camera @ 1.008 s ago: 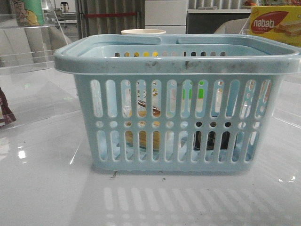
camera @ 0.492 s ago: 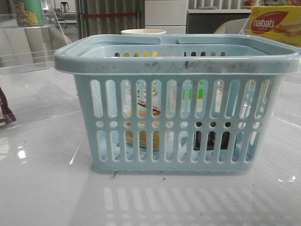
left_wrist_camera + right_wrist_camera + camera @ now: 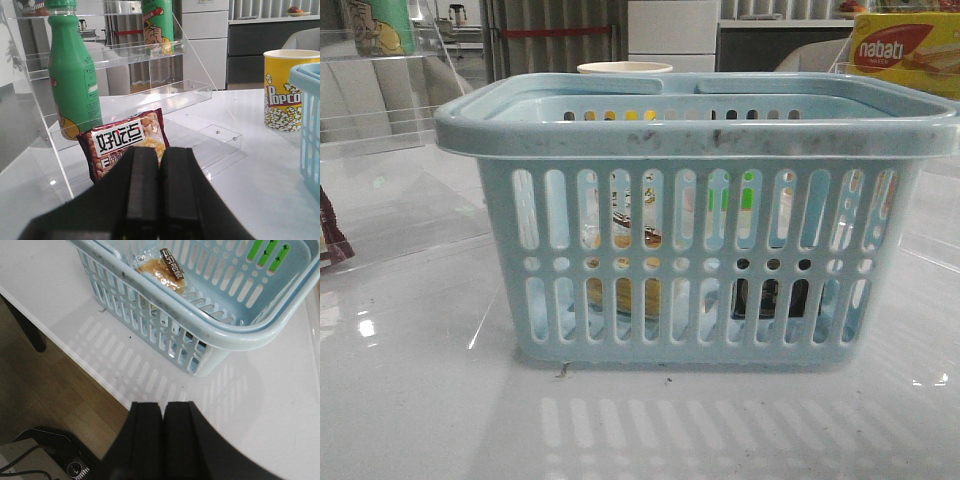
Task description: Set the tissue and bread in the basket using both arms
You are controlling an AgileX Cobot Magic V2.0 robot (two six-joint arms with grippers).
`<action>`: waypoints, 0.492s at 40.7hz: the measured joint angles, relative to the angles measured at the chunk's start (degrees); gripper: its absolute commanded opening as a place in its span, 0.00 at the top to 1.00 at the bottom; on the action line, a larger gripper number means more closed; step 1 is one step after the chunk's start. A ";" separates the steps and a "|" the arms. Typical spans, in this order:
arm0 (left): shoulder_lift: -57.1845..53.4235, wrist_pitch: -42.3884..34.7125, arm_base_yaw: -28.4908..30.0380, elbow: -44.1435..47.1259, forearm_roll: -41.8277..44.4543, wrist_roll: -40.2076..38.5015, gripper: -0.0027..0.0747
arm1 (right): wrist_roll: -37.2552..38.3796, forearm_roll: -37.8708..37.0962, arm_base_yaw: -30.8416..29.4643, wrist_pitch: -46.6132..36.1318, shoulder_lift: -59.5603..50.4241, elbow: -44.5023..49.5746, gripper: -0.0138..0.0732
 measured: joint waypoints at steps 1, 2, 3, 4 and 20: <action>0.00 0.00 0.00 0.00 0.00 0.00 0.85 | 0.00 0.00 0.00 0.00 -0.12 0.00 0.78; 0.00 0.00 0.00 0.00 0.00 0.00 0.85 | 0.00 -0.11 0.00 0.00 -0.33 0.13 0.78; 0.00 0.00 0.00 0.00 0.00 0.00 0.85 | 0.00 -0.09 -0.11 -0.36 -0.66 0.35 0.78; 0.00 0.00 0.00 0.00 0.00 0.00 0.85 | 0.00 -0.21 -0.24 -0.78 -0.97 0.78 0.78; 0.00 -0.11 0.00 0.00 0.00 0.00 0.85 | 0.00 -0.21 -18.17 -26.10 -14.38 19.73 0.78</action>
